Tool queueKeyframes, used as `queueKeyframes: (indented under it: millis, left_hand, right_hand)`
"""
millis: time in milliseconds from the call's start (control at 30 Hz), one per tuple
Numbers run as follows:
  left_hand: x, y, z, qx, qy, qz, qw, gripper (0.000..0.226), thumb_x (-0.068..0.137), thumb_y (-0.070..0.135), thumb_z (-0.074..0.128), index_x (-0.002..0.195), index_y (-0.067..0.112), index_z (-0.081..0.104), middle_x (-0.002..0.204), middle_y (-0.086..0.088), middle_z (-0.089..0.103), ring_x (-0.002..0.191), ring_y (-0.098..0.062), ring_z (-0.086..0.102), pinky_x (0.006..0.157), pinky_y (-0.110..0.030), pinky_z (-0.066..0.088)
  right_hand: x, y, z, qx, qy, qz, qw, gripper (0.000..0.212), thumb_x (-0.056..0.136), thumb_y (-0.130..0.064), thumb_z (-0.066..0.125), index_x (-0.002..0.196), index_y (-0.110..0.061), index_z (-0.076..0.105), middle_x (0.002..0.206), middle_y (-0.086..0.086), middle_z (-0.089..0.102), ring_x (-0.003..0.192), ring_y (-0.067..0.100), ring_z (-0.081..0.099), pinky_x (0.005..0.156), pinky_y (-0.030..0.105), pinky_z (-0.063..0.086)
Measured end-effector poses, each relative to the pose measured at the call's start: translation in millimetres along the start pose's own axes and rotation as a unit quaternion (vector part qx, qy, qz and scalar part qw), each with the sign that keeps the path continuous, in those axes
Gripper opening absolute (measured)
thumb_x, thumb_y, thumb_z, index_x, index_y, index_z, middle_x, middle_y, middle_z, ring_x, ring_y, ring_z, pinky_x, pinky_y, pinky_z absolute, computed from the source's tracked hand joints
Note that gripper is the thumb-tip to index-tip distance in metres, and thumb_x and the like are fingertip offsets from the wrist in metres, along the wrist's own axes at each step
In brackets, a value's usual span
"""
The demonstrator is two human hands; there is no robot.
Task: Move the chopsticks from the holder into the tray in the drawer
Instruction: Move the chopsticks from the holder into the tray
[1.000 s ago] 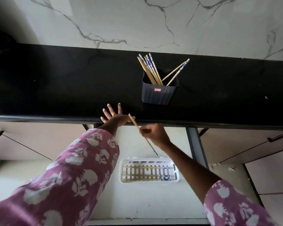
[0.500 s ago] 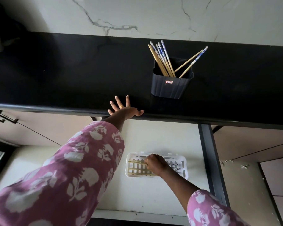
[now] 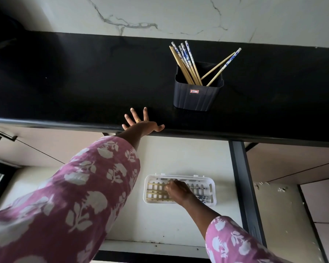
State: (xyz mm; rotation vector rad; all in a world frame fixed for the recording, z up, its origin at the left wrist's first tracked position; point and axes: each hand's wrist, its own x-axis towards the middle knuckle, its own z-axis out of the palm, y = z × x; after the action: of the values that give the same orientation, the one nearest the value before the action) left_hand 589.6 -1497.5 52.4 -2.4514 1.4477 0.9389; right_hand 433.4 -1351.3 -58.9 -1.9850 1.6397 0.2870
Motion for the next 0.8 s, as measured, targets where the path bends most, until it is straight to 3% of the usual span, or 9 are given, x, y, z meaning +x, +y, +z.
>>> queueKeyframes:
  millis: [33,67,133,200,267,300,533,800]
  left_hand:
    - [-0.8,-0.2,-0.6,0.001,0.000,0.001,1.000,0.096,0.078,0.074,0.046,0.149,0.037,-0.007,0.156,-0.010,-0.023,0.142,-0.038,-0.021,0.113,-0.056,-0.005]
    - [-1.3,-0.2,-1.0,0.000,0.000,0.003,1.000,0.095,0.078,0.074,0.045,0.149,0.036,-0.007,0.156,-0.010,-0.023,0.142,-0.038,-0.021,0.113,-0.055,-0.005]
    - [-3.8,0.1,-1.4,-0.003,-0.002,0.005,1.000,0.093,0.079,0.074,0.044,0.149,0.035,-0.004,0.157,-0.012,-0.020,0.142,-0.039,-0.019,0.113,-0.056,-0.005]
    - [-7.4,0.1,-1.9,-0.005,-0.001,0.006,1.000,0.092,0.080,0.074,0.042,0.150,0.034,-0.002,0.157,-0.013,-0.018,0.142,-0.039,-0.019,0.114,-0.056,-0.005]
    - [-9.4,1.2,-2.3,-0.012,-0.003,0.006,1.000,0.091,0.081,0.074,0.041,0.150,0.033,-0.001,0.157,-0.014,-0.018,0.142,-0.039,-0.019,0.113,-0.056,-0.005]
    - [-11.0,-0.6,-2.4,-0.015,-0.005,0.006,1.000,0.090,0.081,0.074,0.040,0.150,0.033,-0.001,0.157,-0.014,-0.017,0.142,-0.039,-0.019,0.113,-0.056,-0.006]
    - [-14.6,-1.9,0.6,-0.062,-0.007,0.002,0.998,0.084,0.080,0.078,0.031,0.150,0.034,0.013,0.159,-0.015,-0.002,0.144,-0.040,-0.010,0.114,-0.057,-0.003]
    - [-22.1,0.3,-1.5,-0.033,0.013,0.003,0.999,0.084,0.082,0.075,0.033,0.151,0.034,0.008,0.159,-0.014,-0.003,0.144,-0.039,-0.009,0.116,-0.054,-0.002]
  right_hand:
    - [1.5,3.7,1.1,0.008,-0.059,-0.048,0.997,0.035,0.097,-0.024,0.037,0.117,-0.007,0.060,0.124,0.017,0.059,0.118,0.025,0.054,0.103,0.039,0.040]
    - [3.9,4.9,0.6,-0.003,-0.067,-0.085,0.994,0.035,0.098,-0.020,0.034,0.120,-0.005,0.056,0.127,0.020,0.055,0.120,0.028,0.051,0.104,0.041,0.038]
    - [3.3,7.3,-9.5,-0.030,-0.020,-0.115,0.993,0.029,0.097,-0.017,0.038,0.114,-0.004,0.059,0.120,0.021,0.058,0.113,0.030,0.056,0.098,0.041,0.044]
    - [3.0,11.7,-25.1,-0.058,0.075,-0.169,0.981,0.009,0.081,-0.008,0.063,0.088,-0.006,0.068,0.090,0.015,0.069,0.085,0.026,0.066,0.073,0.031,0.056]
    - [-2.4,14.4,-46.4,-0.103,0.171,-0.228,0.953,0.023,0.050,0.000,0.081,0.057,-0.012,0.063,0.054,0.001,0.062,0.051,0.016,0.061,0.040,0.018,0.049]
    - [-2.6,17.0,-58.0,-0.104,0.212,-0.230,0.944,0.028,0.045,0.002,0.082,0.053,-0.014,0.060,0.049,-0.001,0.059,0.045,0.014,0.058,0.035,0.017,0.045]
    - [8.8,40.5,-133.6,-0.063,0.436,-0.240,0.865,0.011,0.074,-0.003,0.064,0.067,-0.010,0.068,0.062,0.004,0.066,0.055,0.024,0.063,0.047,0.023,0.048]
    - [34.0,49.5,-240.3,0.067,0.578,-0.151,0.799,0.009,0.075,0.004,0.070,0.082,0.003,0.073,0.079,0.018,0.074,0.070,0.028,0.071,0.068,0.031,0.056]
